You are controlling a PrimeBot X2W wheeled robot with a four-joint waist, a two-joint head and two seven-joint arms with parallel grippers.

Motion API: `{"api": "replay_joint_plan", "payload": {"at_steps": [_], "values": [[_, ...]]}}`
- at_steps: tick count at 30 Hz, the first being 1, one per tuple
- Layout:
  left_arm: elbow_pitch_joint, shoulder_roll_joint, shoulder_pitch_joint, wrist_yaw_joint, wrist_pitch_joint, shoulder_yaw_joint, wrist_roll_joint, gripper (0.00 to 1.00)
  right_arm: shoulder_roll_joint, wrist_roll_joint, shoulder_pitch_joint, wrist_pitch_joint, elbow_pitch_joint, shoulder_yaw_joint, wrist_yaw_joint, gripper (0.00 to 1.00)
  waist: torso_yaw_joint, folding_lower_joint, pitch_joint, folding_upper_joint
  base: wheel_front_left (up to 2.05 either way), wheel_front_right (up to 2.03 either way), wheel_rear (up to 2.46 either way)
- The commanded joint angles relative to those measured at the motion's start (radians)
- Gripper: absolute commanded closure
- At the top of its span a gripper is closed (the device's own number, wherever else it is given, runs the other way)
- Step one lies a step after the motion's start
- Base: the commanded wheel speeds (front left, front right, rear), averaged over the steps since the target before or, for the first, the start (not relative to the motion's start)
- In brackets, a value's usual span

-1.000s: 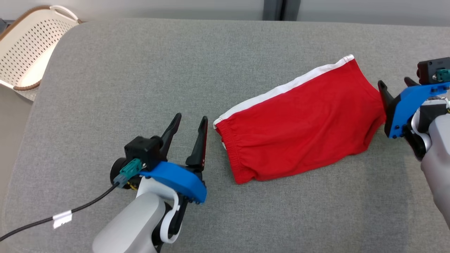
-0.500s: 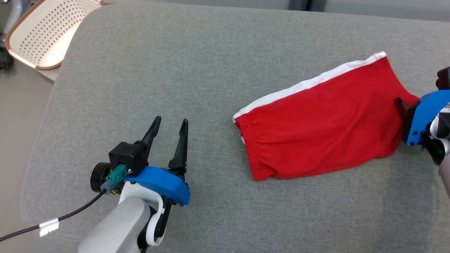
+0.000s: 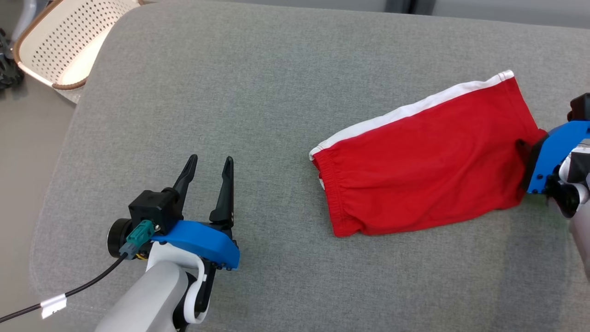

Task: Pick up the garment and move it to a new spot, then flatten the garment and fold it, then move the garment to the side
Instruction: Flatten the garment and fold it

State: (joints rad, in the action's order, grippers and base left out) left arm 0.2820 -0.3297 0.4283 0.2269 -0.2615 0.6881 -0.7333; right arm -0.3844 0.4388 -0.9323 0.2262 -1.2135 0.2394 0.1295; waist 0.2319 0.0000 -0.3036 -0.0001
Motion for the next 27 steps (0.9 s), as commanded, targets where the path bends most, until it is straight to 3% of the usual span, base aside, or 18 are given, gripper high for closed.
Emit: {"api": "replay_joint_plan", "payload": {"at_steps": [1, 8, 19, 27], "values": [[-0.003, 0.002, -0.009, -0.004, -0.005, -0.007, 0.007, 0.00, 0.011, 0.010, 0.039, -0.003, -0.005, 0.005, 0.002, 1.00, -0.006, 0.0000, 0.004, 0.0001, 0.00, 0.00, 0.00], [0.009, -0.002, -0.022, -0.009, -0.005, -0.024, 0.021, 0.00, 0.023, 0.086, 0.072, -0.076, 0.058, -0.005, 0.001, 1.00, -0.060, 0.0000, 0.045, 0.0001, 0.00, 0.00, 0.00], [0.024, -0.016, -0.056, -0.007, -0.005, -0.043, 0.031, 0.00, 0.020, 0.226, 0.254, -0.175, 0.191, -0.007, 0.001, 1.00, -0.169, 0.0000, 0.105, 0.0001, 0.00, 0.00, 0.00], [0.035, -0.024, -0.069, -0.010, 0.000, -0.027, 0.039, 0.00, 0.047, 0.277, 0.314, -0.217, 0.218, -0.019, 0.001, 1.00, -0.202, 0.0000, 0.133, 0.0001, 0.00, 0.00, 0.00]]}}
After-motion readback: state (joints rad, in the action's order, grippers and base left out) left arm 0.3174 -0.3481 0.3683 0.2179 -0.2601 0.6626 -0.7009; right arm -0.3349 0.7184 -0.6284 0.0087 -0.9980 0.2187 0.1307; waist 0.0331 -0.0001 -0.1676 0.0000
